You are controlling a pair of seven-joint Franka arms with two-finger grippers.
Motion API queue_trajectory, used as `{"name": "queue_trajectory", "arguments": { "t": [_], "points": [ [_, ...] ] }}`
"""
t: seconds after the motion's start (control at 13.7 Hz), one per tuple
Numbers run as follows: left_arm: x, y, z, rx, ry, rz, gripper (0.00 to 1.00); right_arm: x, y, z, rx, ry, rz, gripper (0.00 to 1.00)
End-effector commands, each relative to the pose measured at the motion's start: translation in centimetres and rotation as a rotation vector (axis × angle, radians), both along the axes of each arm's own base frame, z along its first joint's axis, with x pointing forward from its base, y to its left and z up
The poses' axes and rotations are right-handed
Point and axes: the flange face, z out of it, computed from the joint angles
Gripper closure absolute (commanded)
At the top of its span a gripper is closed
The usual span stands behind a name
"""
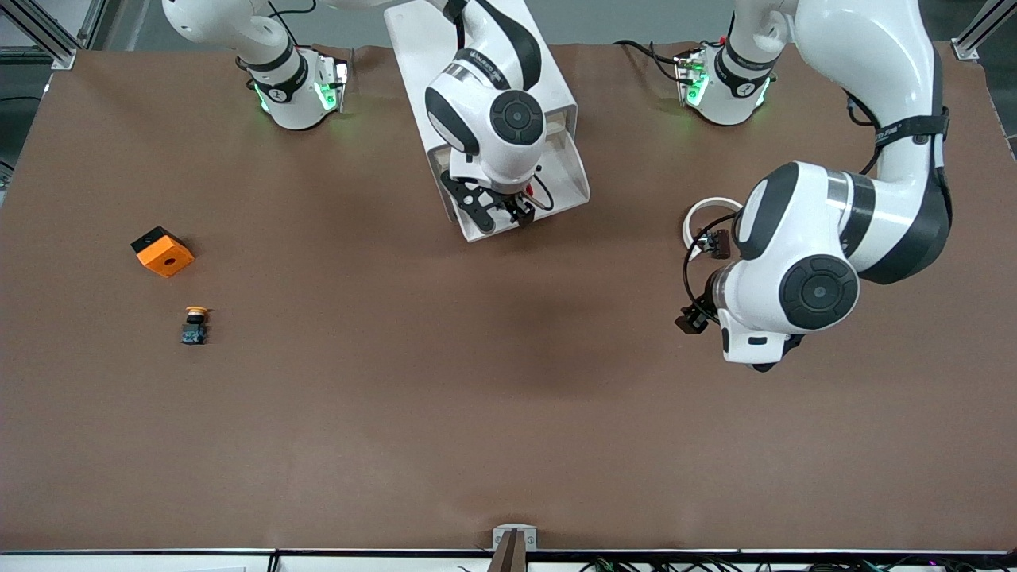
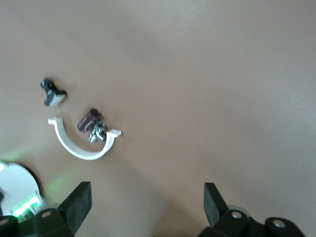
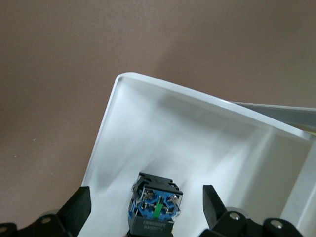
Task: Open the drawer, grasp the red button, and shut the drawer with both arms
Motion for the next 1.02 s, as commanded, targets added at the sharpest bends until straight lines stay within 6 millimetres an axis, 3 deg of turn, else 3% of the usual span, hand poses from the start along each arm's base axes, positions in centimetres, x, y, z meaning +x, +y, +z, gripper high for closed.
{"name": "queue_trajectory", "arguments": {
  "t": [0.0, 0.15, 0.36, 0.58, 0.73, 0.87, 0.95],
  "points": [
    [-0.8, 0.6, 2.5, -0.024, -0.044, -0.111, 0.00, -0.3, 0.2, -0.6, 0.000, 0.012, -0.012, 0.22],
    [-0.9, 0.3, 2.9, -0.040, -0.052, -0.156, 0.00, -0.2, 0.2, -0.6, 0.001, 0.012, -0.013, 0.51],
    [-1.3, 0.8, 3.3, -0.072, -0.045, -0.261, 0.00, 0.2, 0.2, -0.2, 0.027, 0.026, -0.036, 0.81],
    [-1.3, 1.9, 4.4, -0.086, -0.059, -0.287, 0.00, 1.8, -0.2, 1.8, 0.050, 0.005, -0.058, 0.83],
    [-1.4, 1.7, 4.3, -0.086, -0.064, -0.294, 0.00, 4.3, -1.8, 4.8, 0.064, -0.002, -0.094, 0.83],
    [-1.4, 0.9, 2.7, -0.093, -0.087, -0.305, 0.00, 8.3, -6.0, 8.9, 0.055, 0.040, -0.071, 0.83],
    [-1.5, -0.1, 1.8, -0.097, -0.108, -0.321, 0.00, 10.3, -9.1, 9.6, 0.060, 0.082, -0.001, 0.83]
  ]
}}
